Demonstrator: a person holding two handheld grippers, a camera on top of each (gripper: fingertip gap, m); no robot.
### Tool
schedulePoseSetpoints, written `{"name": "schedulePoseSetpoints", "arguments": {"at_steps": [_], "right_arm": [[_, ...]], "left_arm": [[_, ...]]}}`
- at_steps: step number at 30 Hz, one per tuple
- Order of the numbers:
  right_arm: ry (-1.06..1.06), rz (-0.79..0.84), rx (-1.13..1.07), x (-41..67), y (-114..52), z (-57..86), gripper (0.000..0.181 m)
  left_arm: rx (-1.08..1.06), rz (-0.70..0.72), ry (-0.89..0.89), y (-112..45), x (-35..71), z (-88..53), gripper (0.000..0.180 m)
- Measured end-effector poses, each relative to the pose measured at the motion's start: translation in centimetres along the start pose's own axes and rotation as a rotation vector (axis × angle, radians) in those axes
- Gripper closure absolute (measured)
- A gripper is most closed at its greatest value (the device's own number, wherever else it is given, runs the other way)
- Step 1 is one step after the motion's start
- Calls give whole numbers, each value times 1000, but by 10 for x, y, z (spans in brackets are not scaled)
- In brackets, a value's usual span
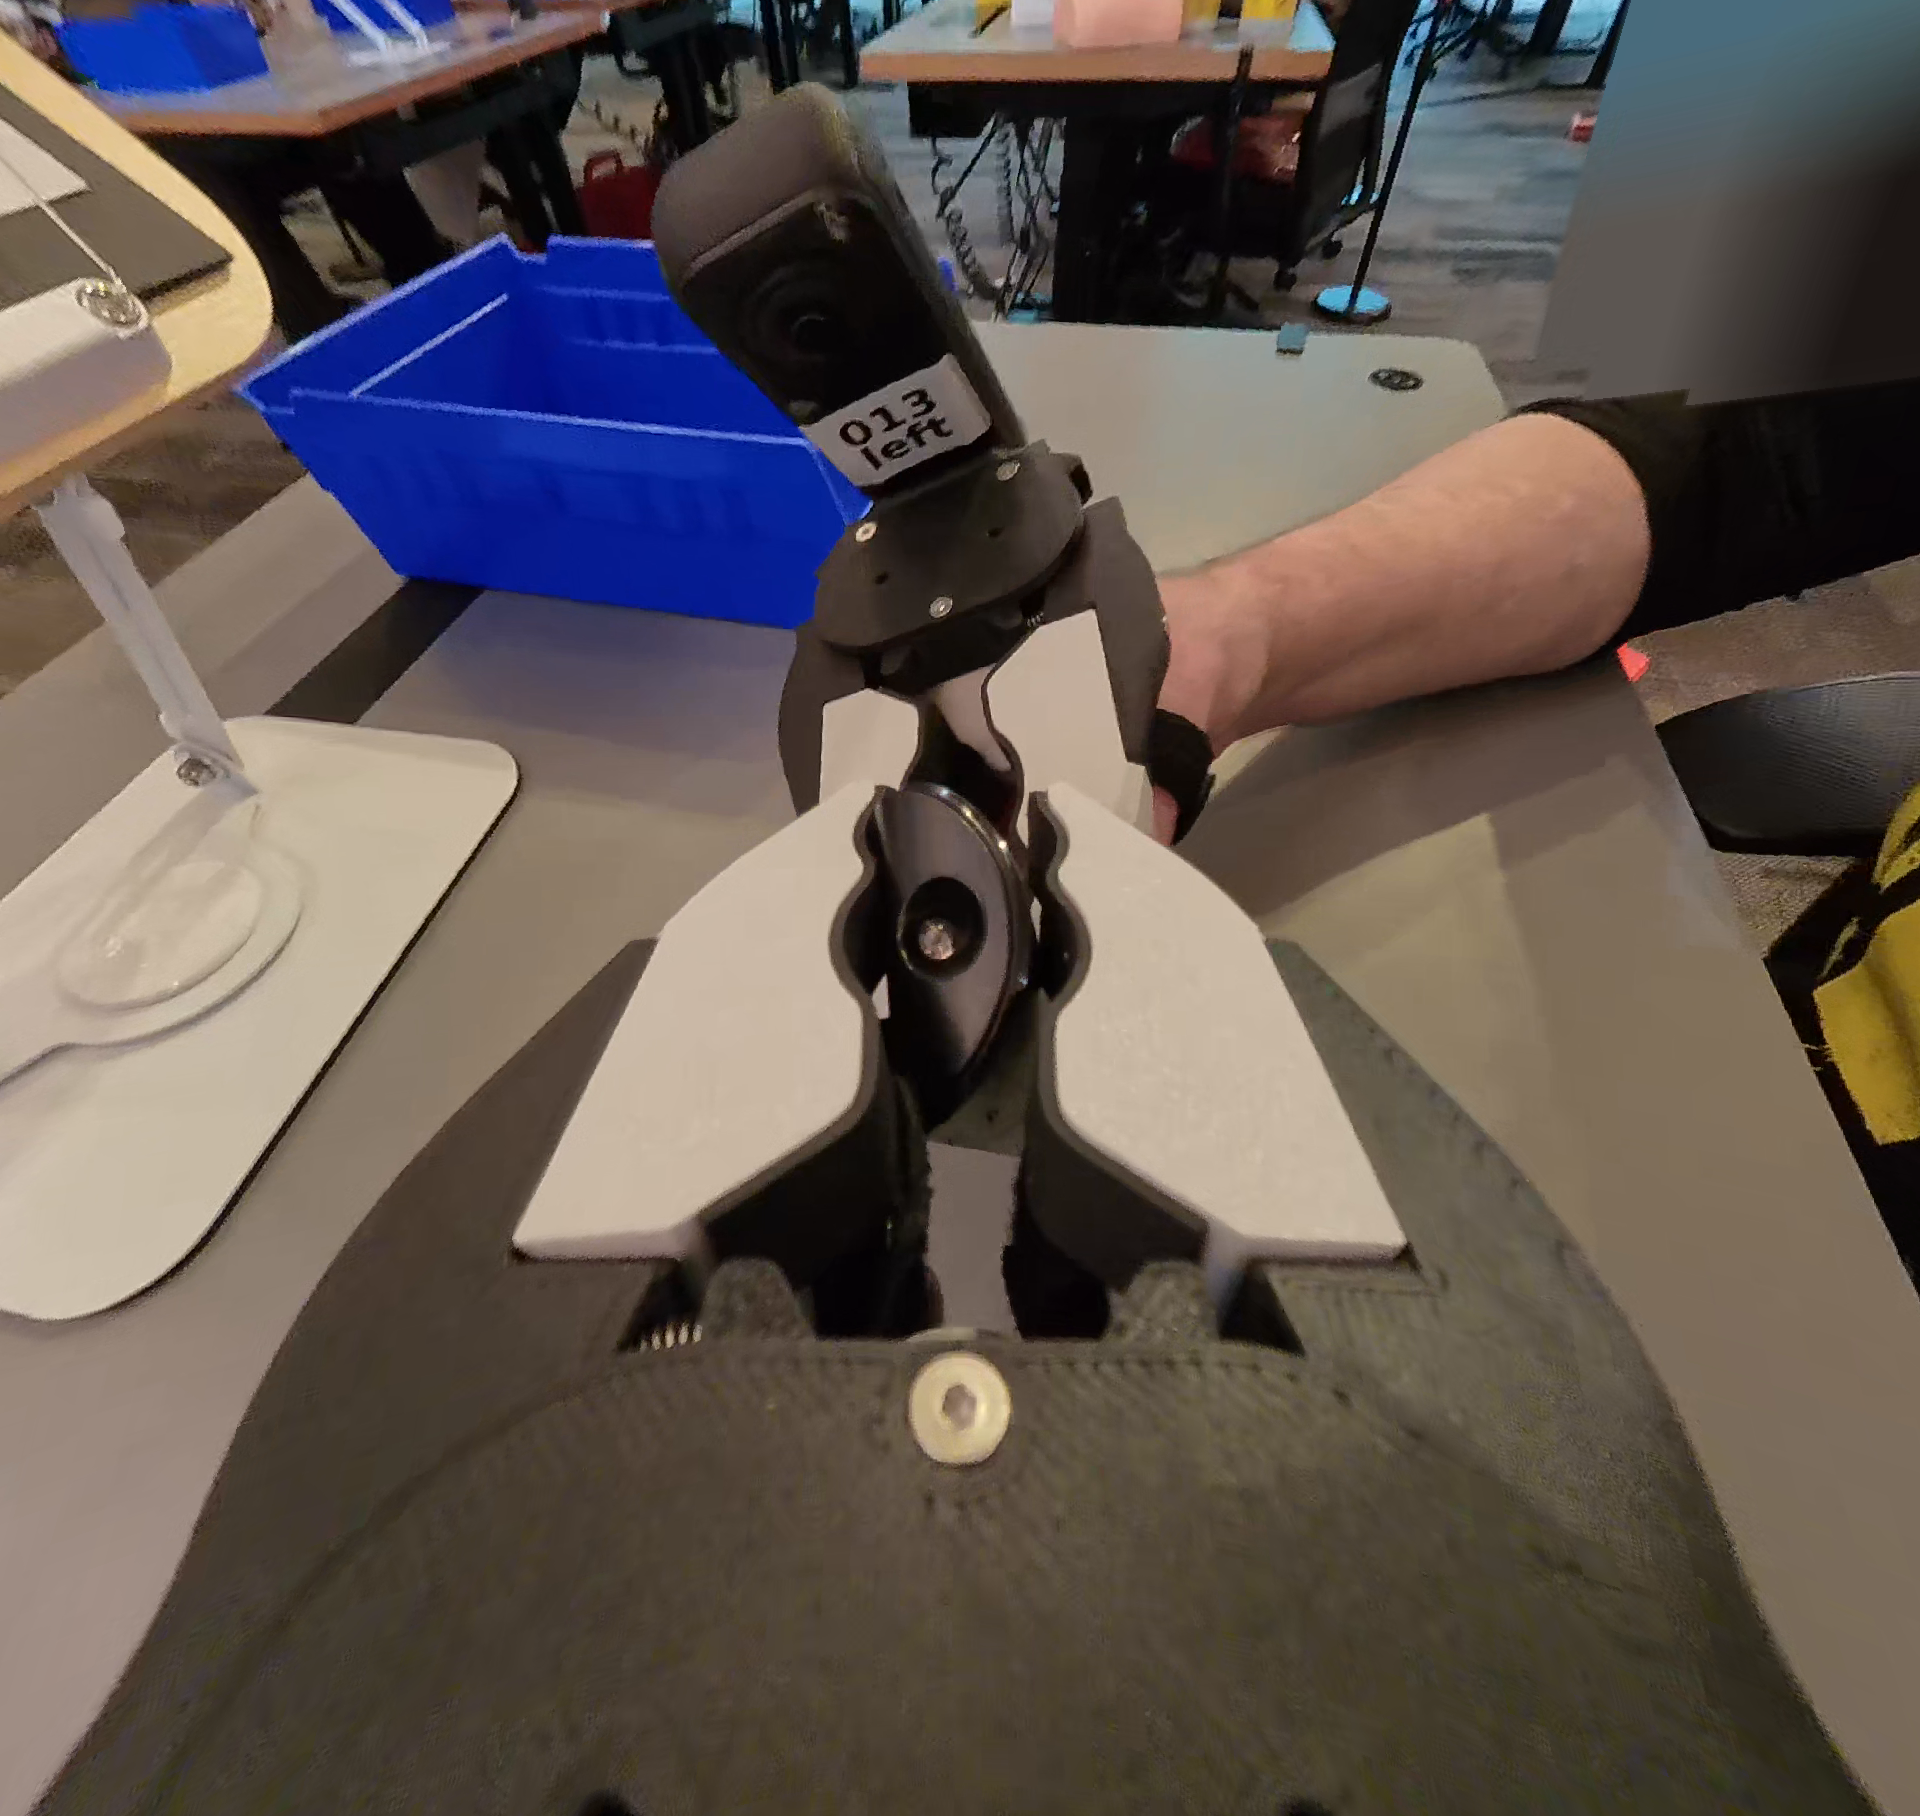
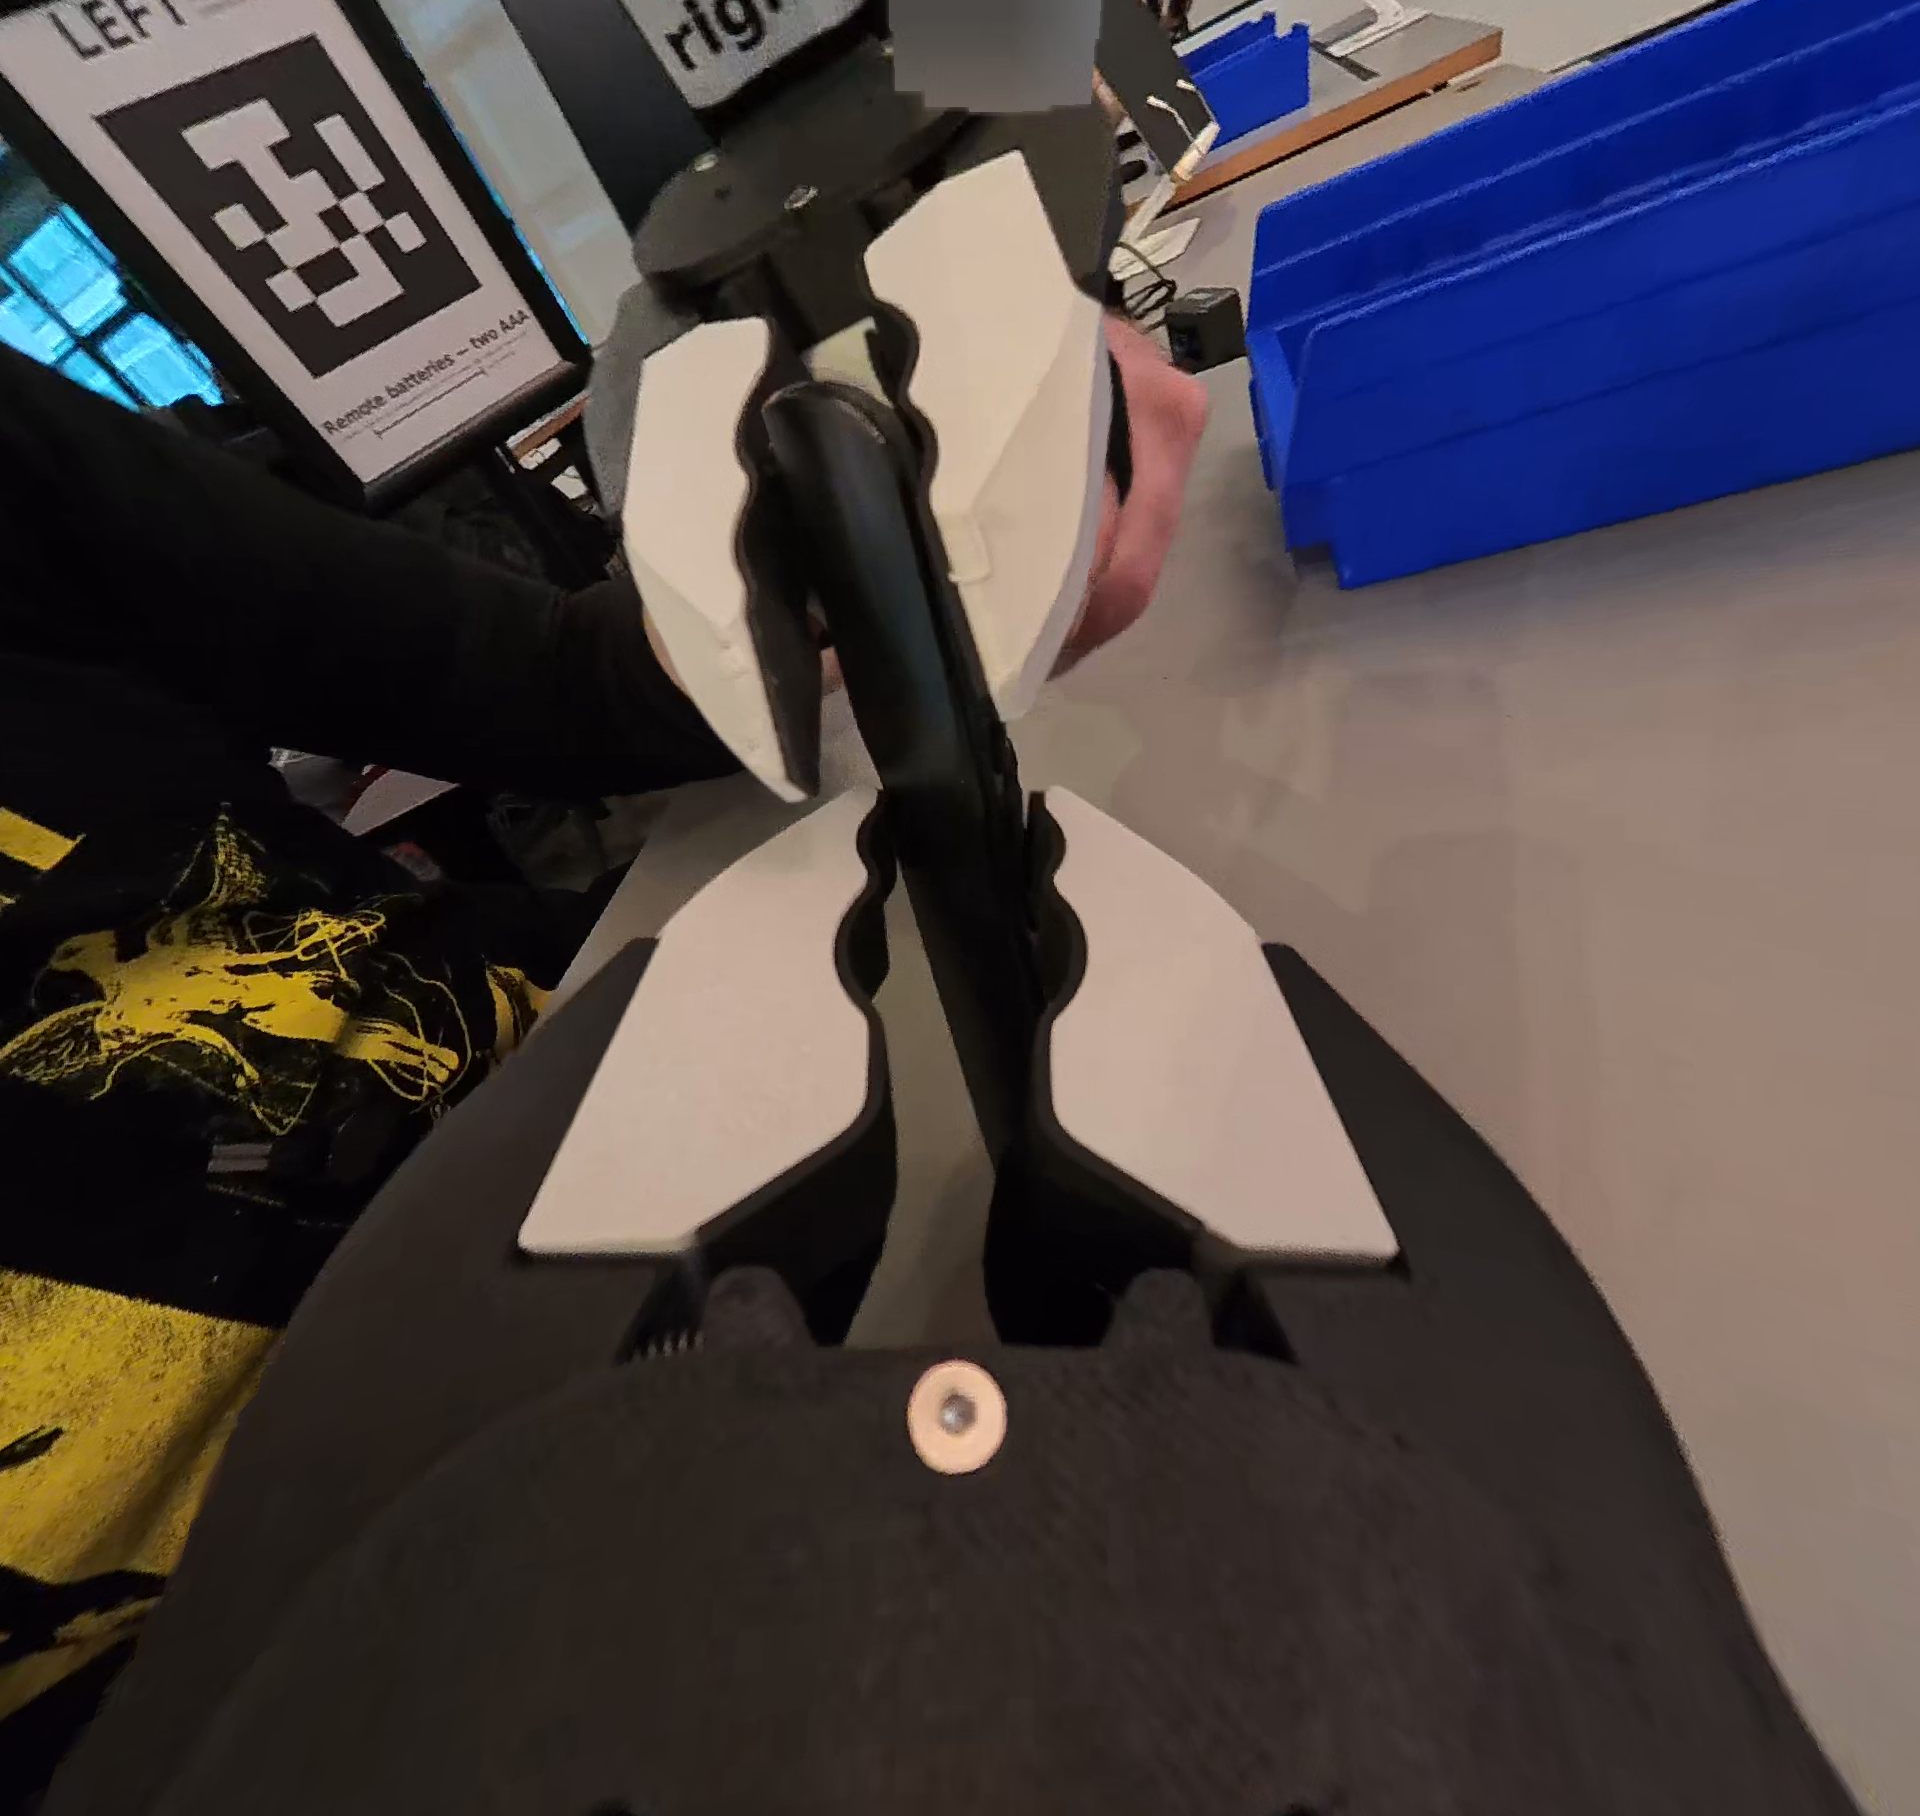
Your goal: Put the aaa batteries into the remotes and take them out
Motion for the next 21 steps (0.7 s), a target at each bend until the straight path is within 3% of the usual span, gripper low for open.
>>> {"name": "schedulePoseSetpoints", "arguments": {"at_steps": [5, 9, 16, 21], "right_arm": [[-33, 51, -70, 1, 11, 5, 155], [-67, 107, -165, -3, 27, 16, 154], [-90, 90, -281, -6, 40, 21, 155], [-68, -8, -311, -9, 39, 22, 154]], "left_arm": [[31, -189, 12, -11, 5, -5, 156], [11, -261, 53, -27, 10, -17, 156], [14, -252, 70, -42, 20, -24, 158], [35, -261, 75, -42, 20, -25, 158]]}}
Point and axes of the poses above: each gripper's, where its closed fingertips meet, y back along the fingers, x out of its top, z = x × y across the jaws, the point moved 2 cm from there along y, back along the fingers, and after that the axes turned 12 degrees about -z, right-handed, at the moved point
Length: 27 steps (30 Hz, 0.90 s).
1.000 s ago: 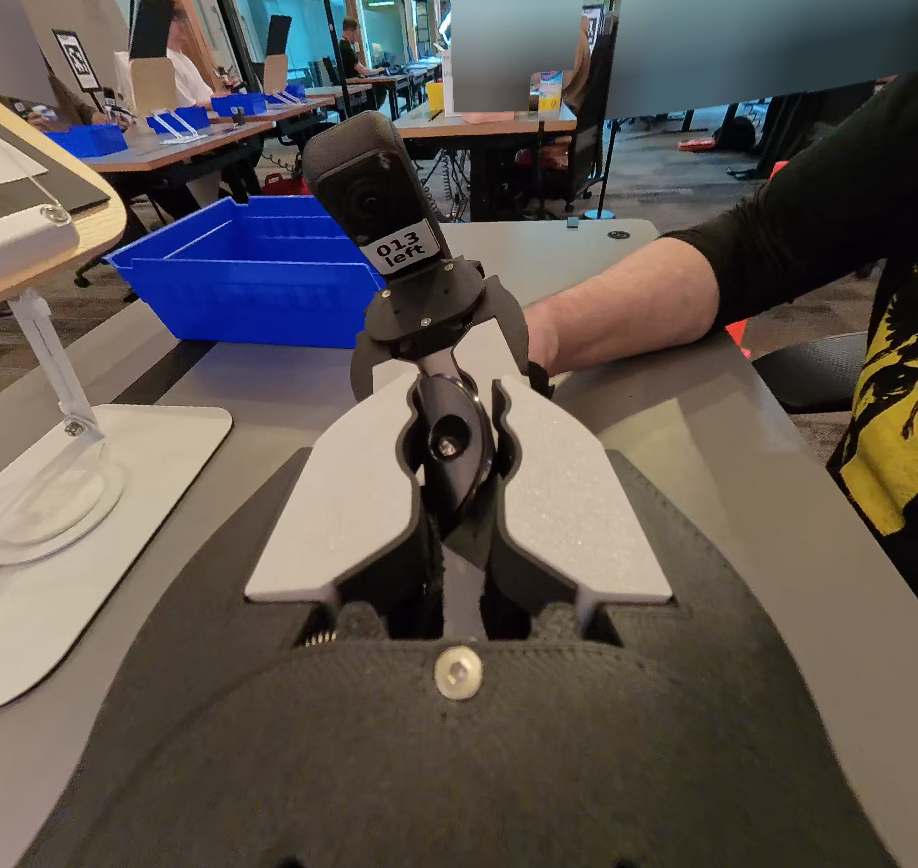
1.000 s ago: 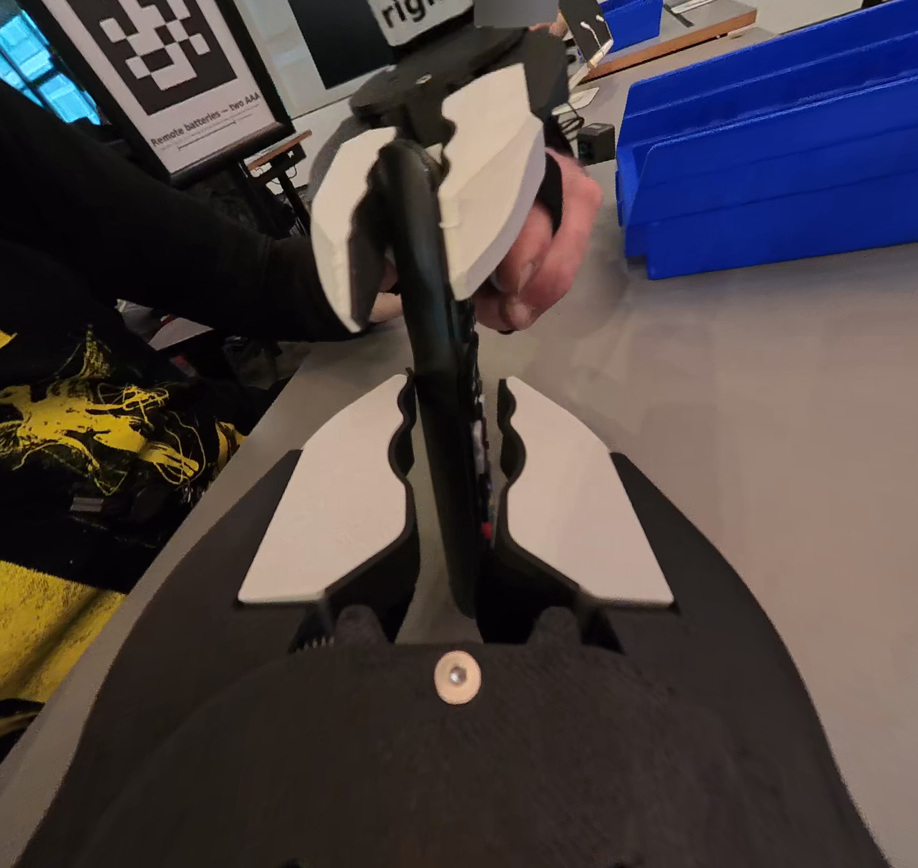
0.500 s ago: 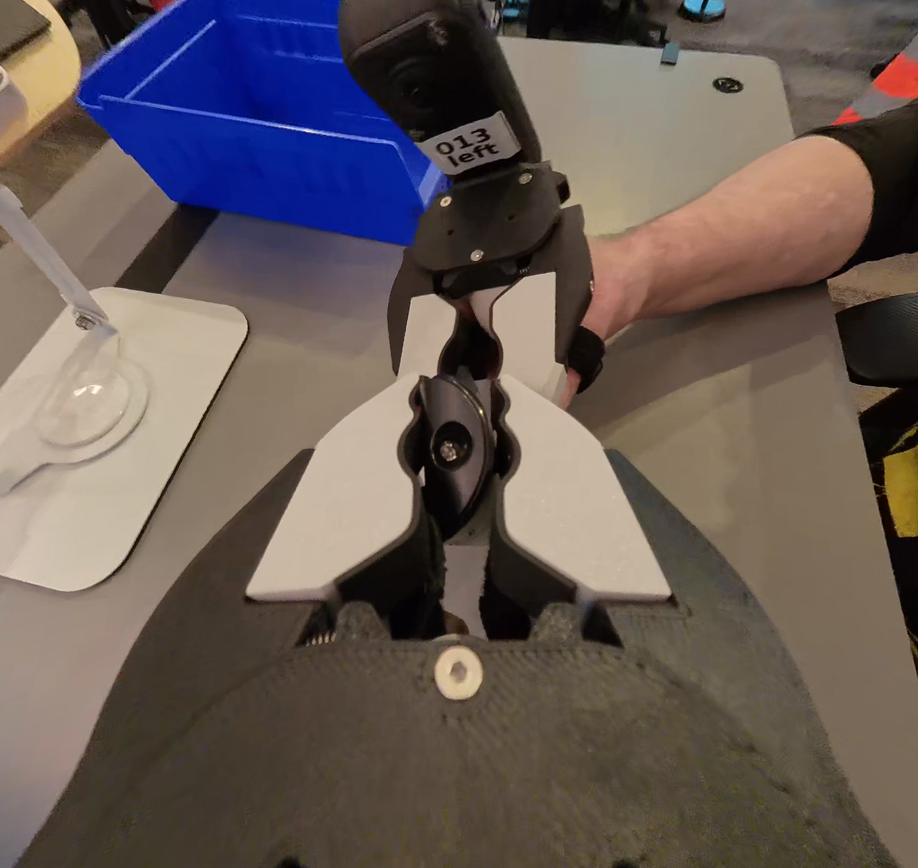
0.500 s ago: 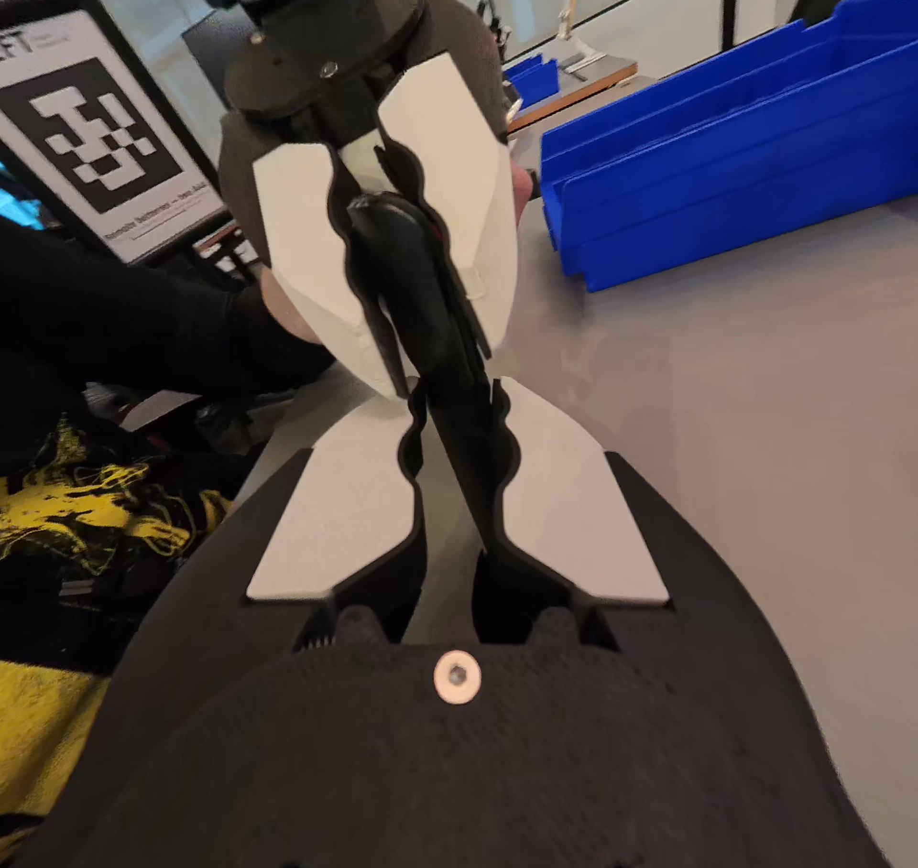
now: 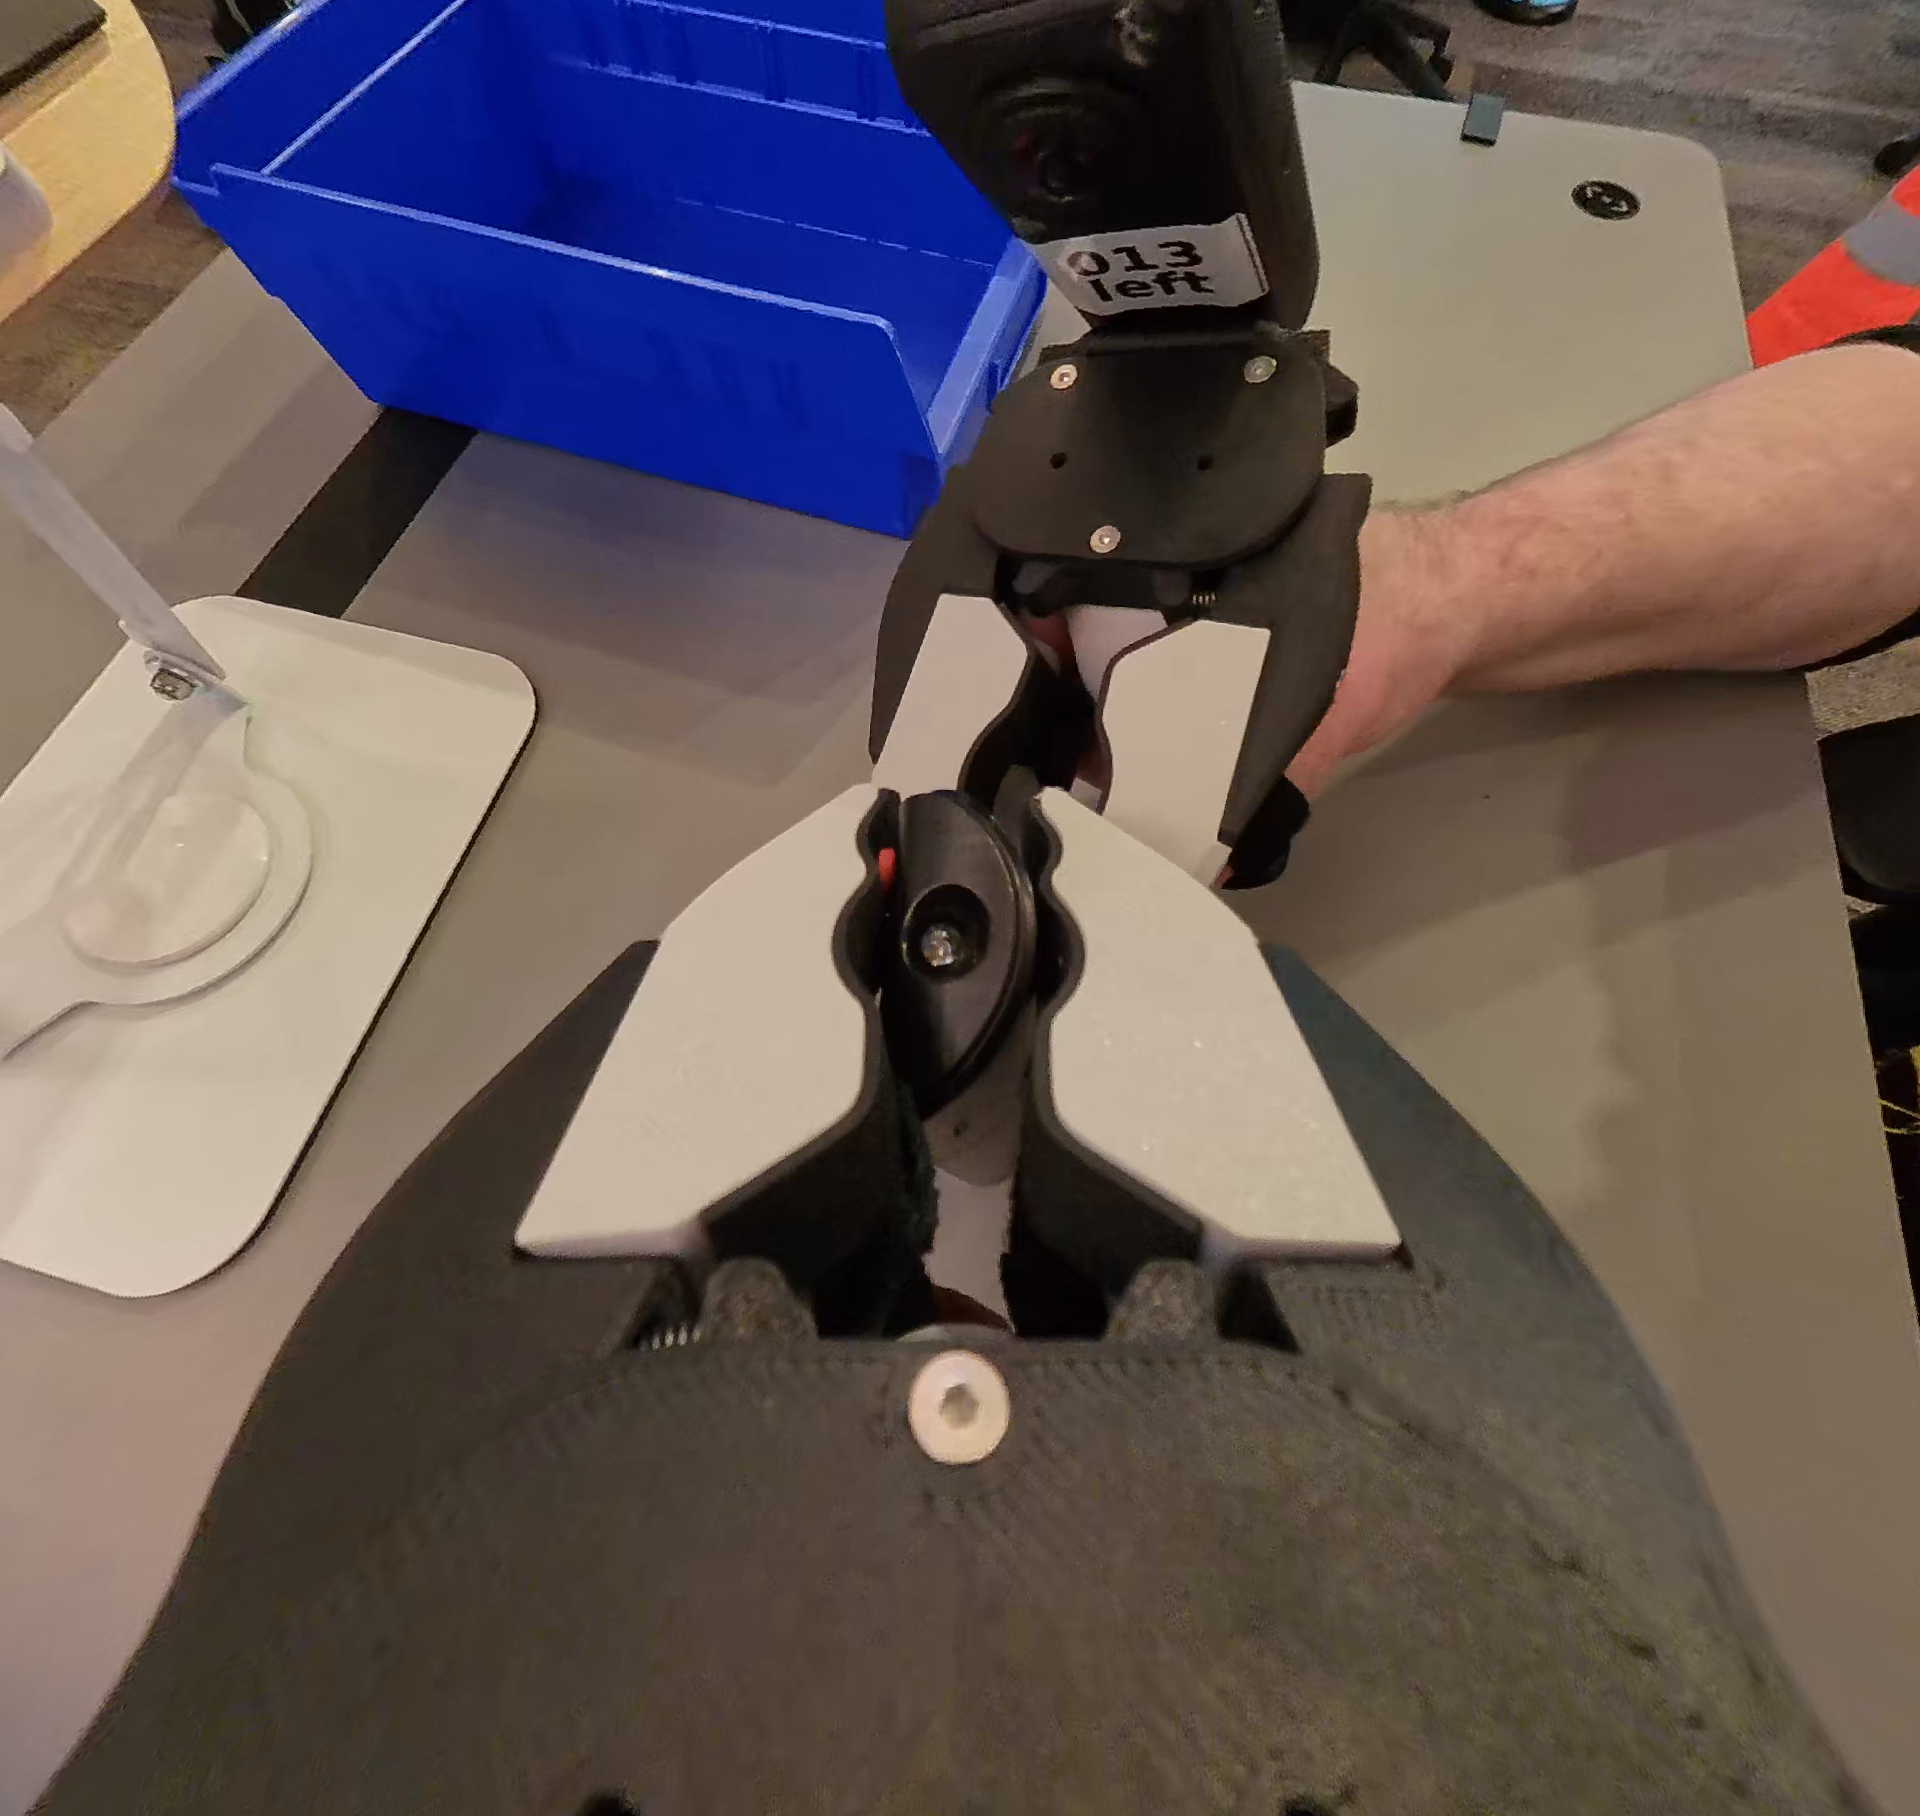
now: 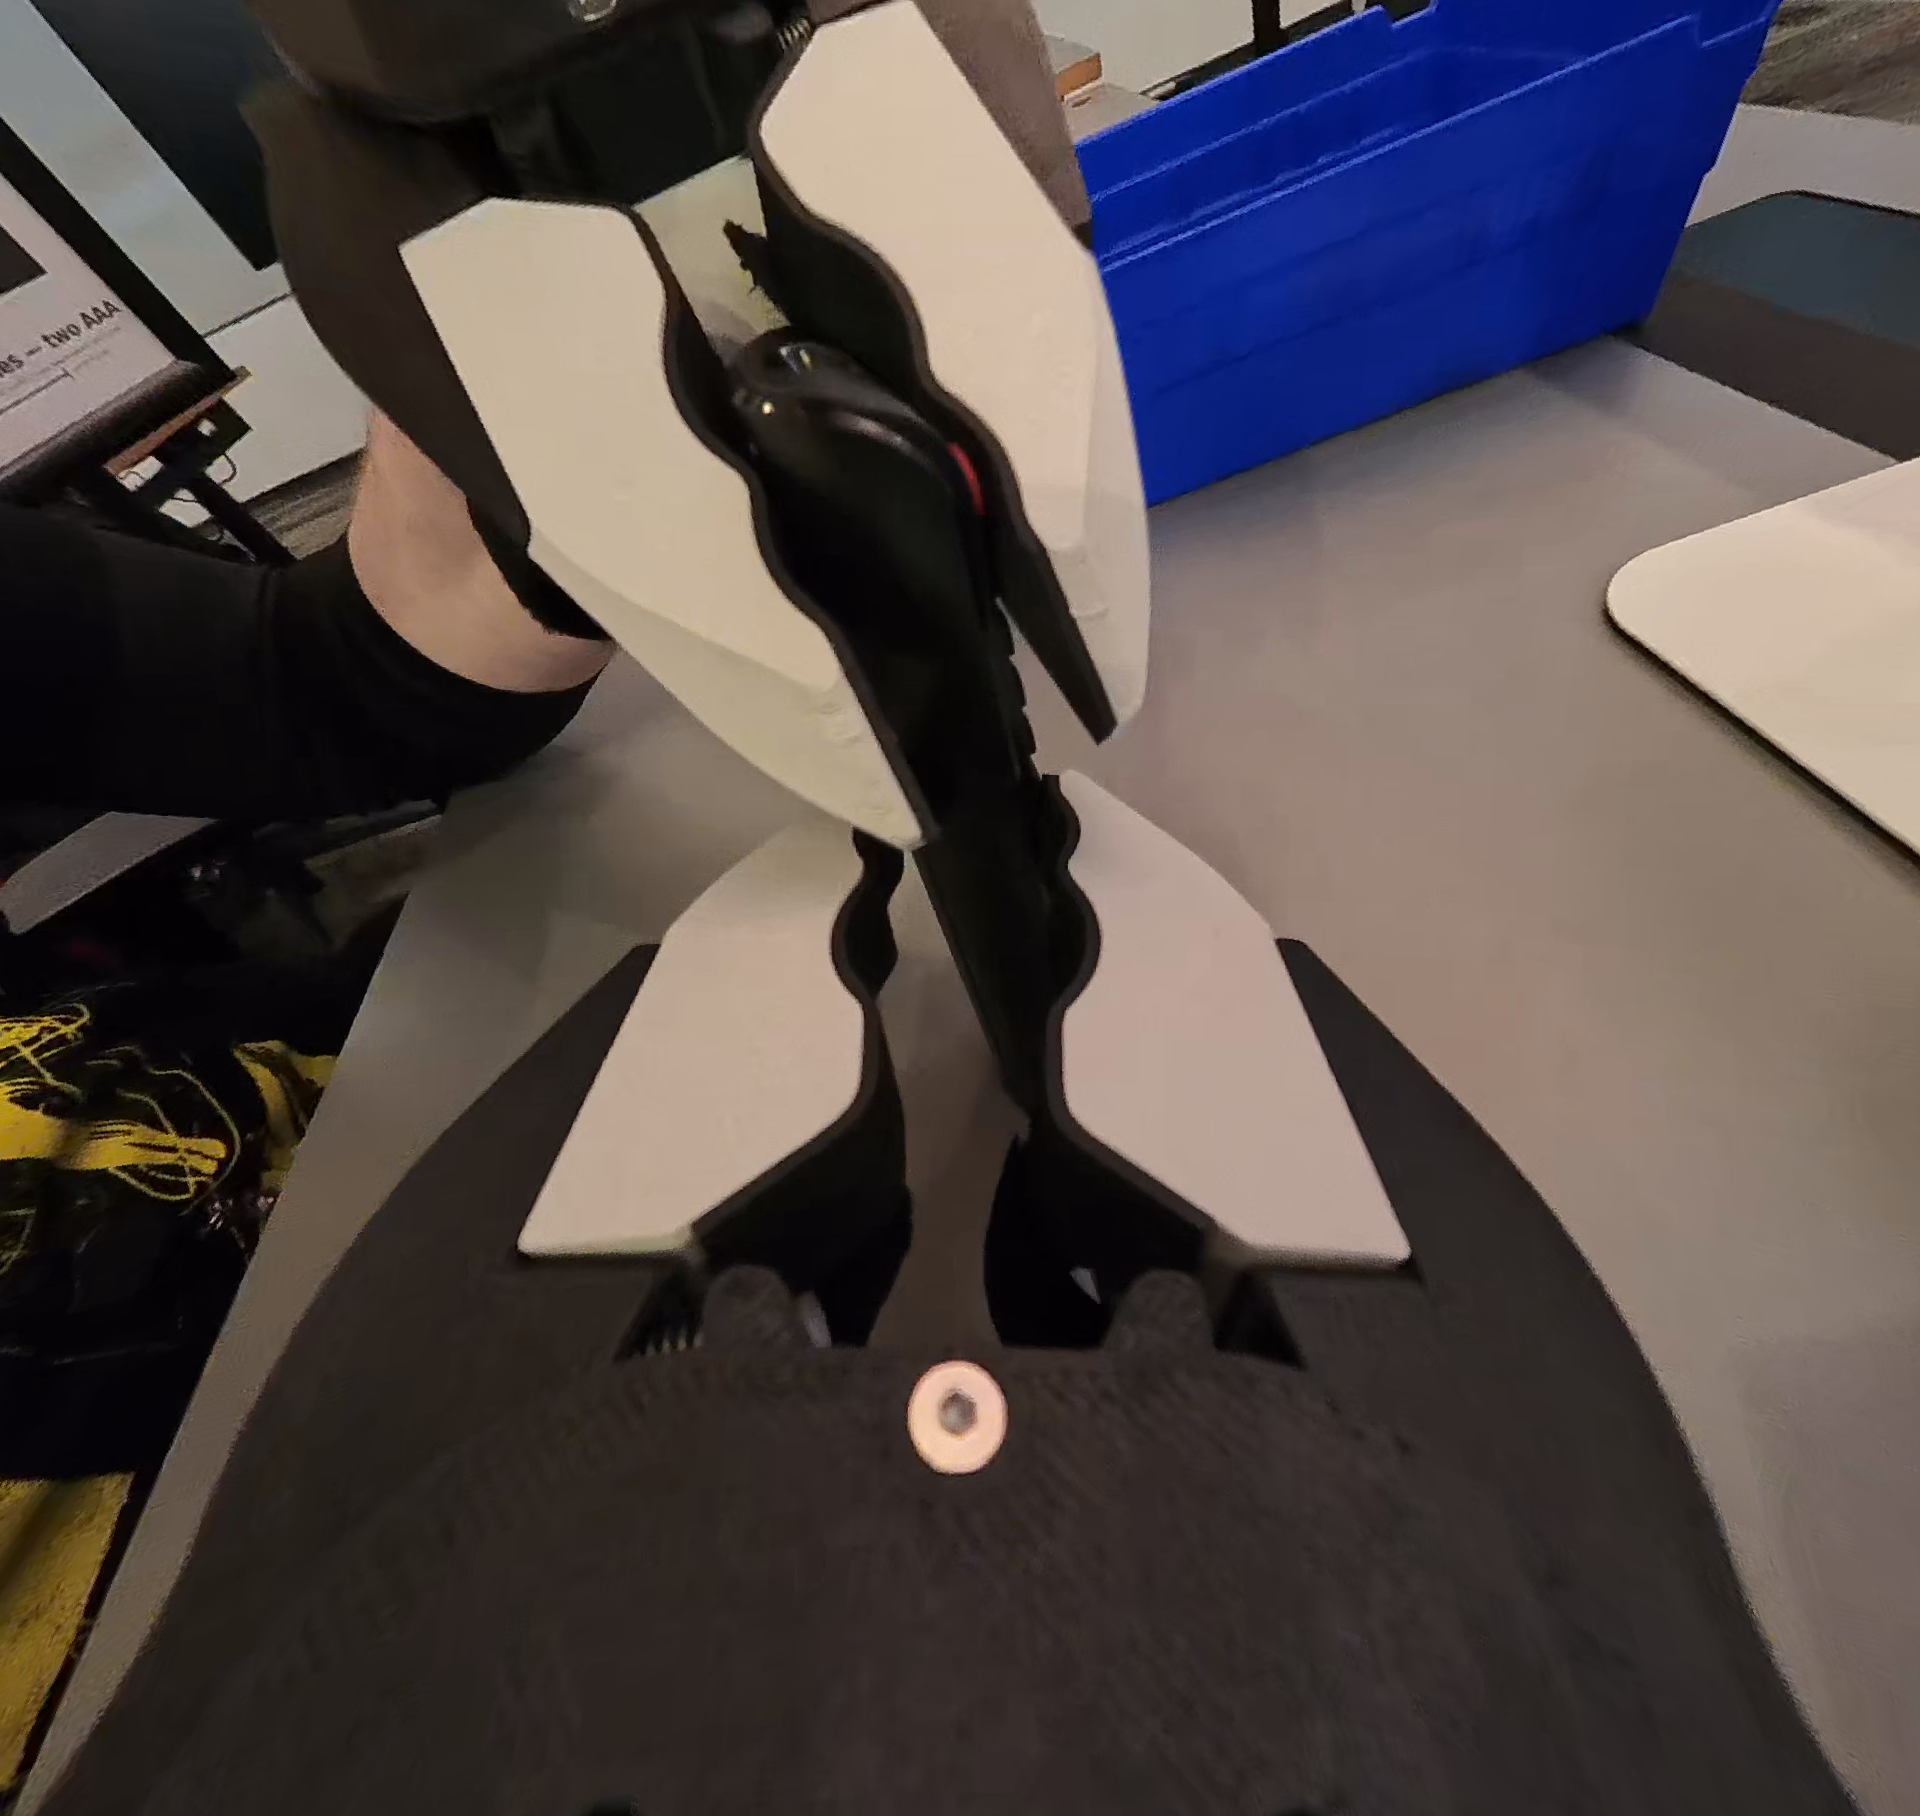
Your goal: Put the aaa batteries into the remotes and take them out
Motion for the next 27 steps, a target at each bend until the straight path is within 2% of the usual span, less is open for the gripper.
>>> {"name": "schedulePoseSetpoints", "arguments": {"at_steps": [6, 8, 11, 12, 14, 19, 25, 27], "right_arm": [[44, -77, -15, -3, -1, 1, 152], [65, -25, -69, 1, -3, 2, 151], [6, 71, -2, 8, 7, 3, 154], [-23, 66, 41, 6, 6, 3, 152], [-22, 100, 12, 5, 7, 6, 158], [-40, 97, -33, 7, 7, 8, 158], [4, -15, -87, 7, 4, 9, 156], [12, -198, -145, -18, -11, 17, 153]], "left_arm": [[-8, 18, 13, 0, 0, -2, 158], [16, 3, 5, 1, -2, -5, 157], [19, 19, 20, 1, -2, -6, 157], [12, 20, 27, 1, -2, -6, 157], [17, 19, 41, 1, -3, -8, 157], [26, 38, 64, 1, -1, -11, 157], [38, 56, 87, 2, 0, -15, 158], [36, 69, 79, 2, 1, -15, 157]]}}
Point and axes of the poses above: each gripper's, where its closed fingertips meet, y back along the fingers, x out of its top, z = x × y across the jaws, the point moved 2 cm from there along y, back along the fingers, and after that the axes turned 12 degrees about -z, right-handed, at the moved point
